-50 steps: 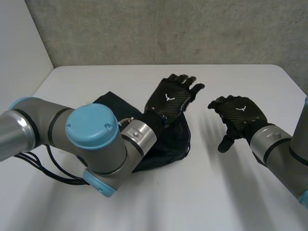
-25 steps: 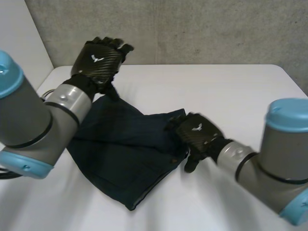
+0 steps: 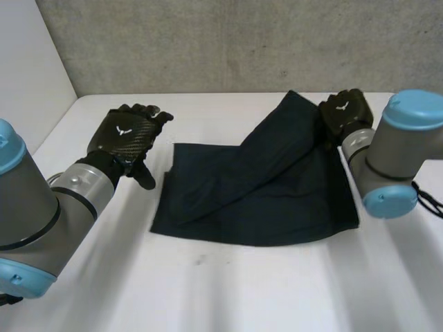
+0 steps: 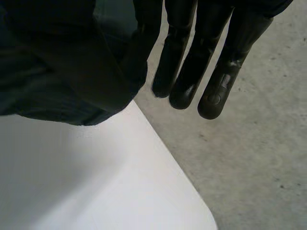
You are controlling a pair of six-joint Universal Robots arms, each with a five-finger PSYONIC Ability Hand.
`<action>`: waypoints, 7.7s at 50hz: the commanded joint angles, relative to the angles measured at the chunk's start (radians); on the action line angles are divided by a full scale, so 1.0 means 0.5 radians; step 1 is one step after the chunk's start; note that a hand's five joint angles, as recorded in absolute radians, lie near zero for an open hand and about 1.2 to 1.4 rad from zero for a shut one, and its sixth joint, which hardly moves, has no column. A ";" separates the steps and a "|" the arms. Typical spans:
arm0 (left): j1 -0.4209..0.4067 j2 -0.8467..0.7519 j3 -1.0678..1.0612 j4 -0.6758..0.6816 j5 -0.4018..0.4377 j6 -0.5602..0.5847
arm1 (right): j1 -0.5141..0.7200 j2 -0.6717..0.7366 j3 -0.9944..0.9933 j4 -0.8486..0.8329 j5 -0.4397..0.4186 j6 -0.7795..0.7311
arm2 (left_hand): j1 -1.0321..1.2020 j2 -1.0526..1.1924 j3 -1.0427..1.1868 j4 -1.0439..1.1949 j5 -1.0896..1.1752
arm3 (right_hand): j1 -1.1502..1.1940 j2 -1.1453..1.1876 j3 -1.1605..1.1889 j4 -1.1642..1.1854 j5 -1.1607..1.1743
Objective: Fold the shorts.
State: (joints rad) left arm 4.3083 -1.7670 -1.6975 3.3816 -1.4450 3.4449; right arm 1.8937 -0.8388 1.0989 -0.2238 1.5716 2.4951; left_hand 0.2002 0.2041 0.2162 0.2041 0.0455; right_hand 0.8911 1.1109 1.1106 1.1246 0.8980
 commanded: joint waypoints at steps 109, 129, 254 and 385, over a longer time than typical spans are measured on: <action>-0.232 -0.420 -0.004 -0.336 0.169 0.121 | -0.394 -0.504 1.220 0.211 -0.674 0.106 | 0.714 0.706 0.682 0.706 0.674 | 1.010 0.571 0.571 0.543 0.647; -0.125 -0.825 0.327 -0.333 0.065 0.286 | -0.394 -0.507 1.241 0.208 -0.677 0.106 | 0.749 0.741 0.717 0.741 0.709 | 1.010 0.571 0.571 0.543 0.647; -0.161 -0.482 0.005 -0.047 -0.497 0.280 | 0.152 -0.276 0.511 0.536 -0.284 0.011 | 2.392 2.384 2.360 2.384 2.352 | 1.010 0.571 0.571 0.543 0.647; -0.161 -0.246 0.017 0.161 -0.267 -0.162 | -0.480 -0.682 0.723 0.435 -0.281 0.039 | -0.044 -0.052 -0.076 -0.052 -0.084 | 1.010 0.571 0.571 0.543 0.647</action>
State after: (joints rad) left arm 4.2134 -1.9136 -1.6765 3.4637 -1.5802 3.3642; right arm 1.6646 -1.1587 1.5658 -0.1218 1.4210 2.7087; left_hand 0.1925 0.2044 0.2165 0.2049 0.0460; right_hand 0.8278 1.1734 1.1775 1.1911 0.9626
